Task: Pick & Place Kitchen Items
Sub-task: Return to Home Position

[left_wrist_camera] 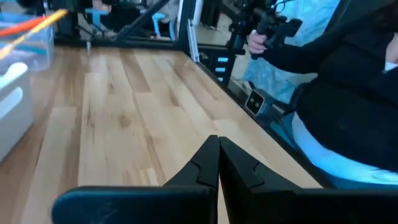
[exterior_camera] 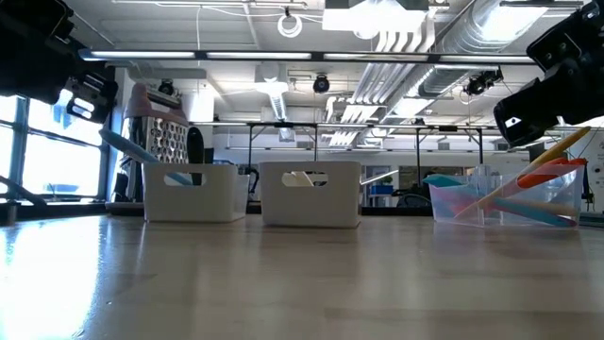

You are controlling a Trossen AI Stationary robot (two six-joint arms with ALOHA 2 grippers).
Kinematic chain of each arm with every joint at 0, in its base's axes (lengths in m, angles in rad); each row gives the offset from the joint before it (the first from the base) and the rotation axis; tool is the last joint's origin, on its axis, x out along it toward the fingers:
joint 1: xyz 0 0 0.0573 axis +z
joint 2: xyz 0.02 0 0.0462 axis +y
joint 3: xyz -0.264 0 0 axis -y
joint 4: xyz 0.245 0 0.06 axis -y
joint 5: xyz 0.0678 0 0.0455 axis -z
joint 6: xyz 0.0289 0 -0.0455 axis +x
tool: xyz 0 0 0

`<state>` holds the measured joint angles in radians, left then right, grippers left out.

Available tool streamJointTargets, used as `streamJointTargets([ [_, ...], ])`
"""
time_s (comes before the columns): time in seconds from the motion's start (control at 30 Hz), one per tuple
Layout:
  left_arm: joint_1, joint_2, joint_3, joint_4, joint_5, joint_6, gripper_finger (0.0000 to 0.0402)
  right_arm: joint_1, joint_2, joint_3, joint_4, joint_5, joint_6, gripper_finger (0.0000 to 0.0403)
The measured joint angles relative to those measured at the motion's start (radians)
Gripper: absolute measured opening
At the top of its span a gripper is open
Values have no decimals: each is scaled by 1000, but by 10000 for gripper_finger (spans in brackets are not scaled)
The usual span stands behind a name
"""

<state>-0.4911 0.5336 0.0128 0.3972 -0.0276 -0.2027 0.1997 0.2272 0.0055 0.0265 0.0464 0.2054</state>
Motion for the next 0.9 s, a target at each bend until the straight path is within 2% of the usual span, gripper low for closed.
streamJointTargets([
  [0.1,0,-23,0,4,4,15,0,0,0,0,4,3,50,5],
  [0.17,0,-47,7,-2,53,16,0,0,0,0,12,6,122,5],
  [0.3,0,-116,42,-140,126,53,0,1,1,0,10,4,188,5],
  [0.47,0,-236,55,-263,77,104,0,1,1,0,10,3,184,5],
  [0.67,0,-402,55,-452,-74,103,0,1,1,0,10,3,183,5],
  [0.83,0,-532,53,-475,-73,141,0,1,1,0,10,3,183,5],
  [0.9,0,-528,49,-467,-66,148,0,1,1,0,10,3,183,5],
])
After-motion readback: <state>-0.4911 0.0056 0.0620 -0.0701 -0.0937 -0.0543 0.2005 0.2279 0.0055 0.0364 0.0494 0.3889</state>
